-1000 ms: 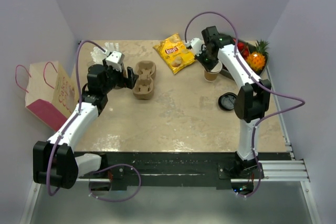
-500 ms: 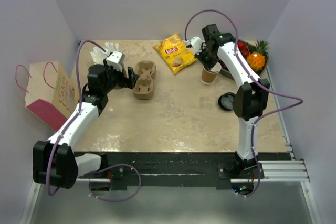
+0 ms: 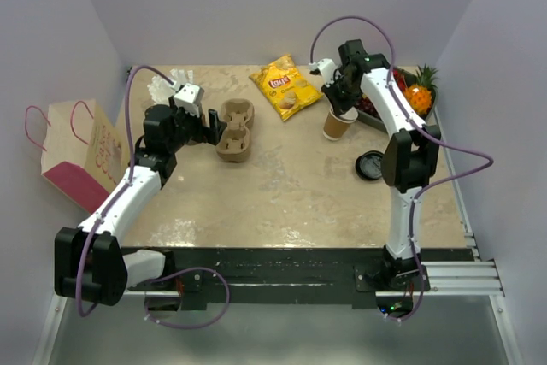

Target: Pack the takeout coffee

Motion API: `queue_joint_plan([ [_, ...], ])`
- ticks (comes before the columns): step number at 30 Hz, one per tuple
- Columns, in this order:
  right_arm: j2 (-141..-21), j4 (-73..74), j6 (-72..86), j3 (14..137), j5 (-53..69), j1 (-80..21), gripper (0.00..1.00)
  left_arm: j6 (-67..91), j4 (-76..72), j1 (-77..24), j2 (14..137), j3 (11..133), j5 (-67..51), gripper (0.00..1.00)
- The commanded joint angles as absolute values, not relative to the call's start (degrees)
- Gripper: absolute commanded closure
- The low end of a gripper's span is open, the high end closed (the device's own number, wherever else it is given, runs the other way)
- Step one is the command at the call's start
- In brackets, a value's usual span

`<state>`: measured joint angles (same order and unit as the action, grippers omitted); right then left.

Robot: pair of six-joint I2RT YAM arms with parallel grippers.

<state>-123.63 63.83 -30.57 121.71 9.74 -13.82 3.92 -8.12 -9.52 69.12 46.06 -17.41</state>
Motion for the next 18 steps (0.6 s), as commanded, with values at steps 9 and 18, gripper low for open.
queue_joint_plan([
  [9,-117.0,56.5,-30.9,120.0,-1.3,-18.2,1.00,4.5,-11.5,-10.0,70.1,48.0,-18.1,0.08],
  [18,-120.3,62.3,-29.4,127.3,5.9,-17.2,1.00,5.6,-13.9,-14.0,69.8,48.7,-24.1,0.08],
])
